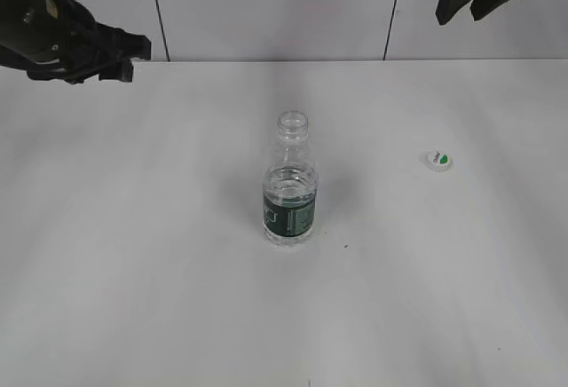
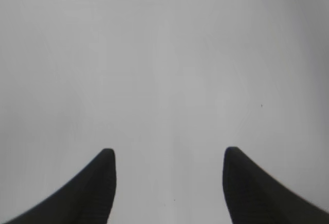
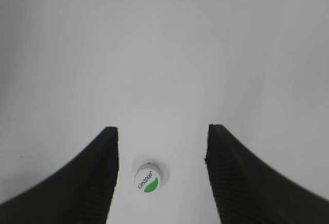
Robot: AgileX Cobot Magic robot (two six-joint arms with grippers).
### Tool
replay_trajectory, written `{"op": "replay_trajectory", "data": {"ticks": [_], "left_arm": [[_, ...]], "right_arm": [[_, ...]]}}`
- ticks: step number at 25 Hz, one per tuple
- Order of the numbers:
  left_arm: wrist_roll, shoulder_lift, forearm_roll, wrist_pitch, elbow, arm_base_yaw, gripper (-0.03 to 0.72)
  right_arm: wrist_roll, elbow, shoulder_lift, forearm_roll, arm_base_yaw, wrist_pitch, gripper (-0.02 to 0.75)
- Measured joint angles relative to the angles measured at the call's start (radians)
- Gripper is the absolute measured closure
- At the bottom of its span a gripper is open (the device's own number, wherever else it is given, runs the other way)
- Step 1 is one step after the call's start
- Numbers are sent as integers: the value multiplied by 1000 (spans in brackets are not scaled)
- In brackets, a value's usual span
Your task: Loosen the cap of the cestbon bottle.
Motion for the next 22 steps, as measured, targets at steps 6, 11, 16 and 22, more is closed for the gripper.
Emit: {"op": "replay_trajectory", "data": {"ticks": [6, 11, 16, 22], "left_arm": [[164, 3, -143, 201, -40, 0, 287], [261, 6, -192, 406, -137, 0, 288], [342, 18, -276, 549, -240, 32, 297], [349, 37, -286, 612, -267, 91, 297]], "right_arm": [[2, 0, 0, 0, 0, 0, 318], [45, 0, 0, 0, 0, 0, 318], [112, 5, -6, 0, 0, 0, 318], [134, 130, -109, 0, 0, 0, 318]]}}
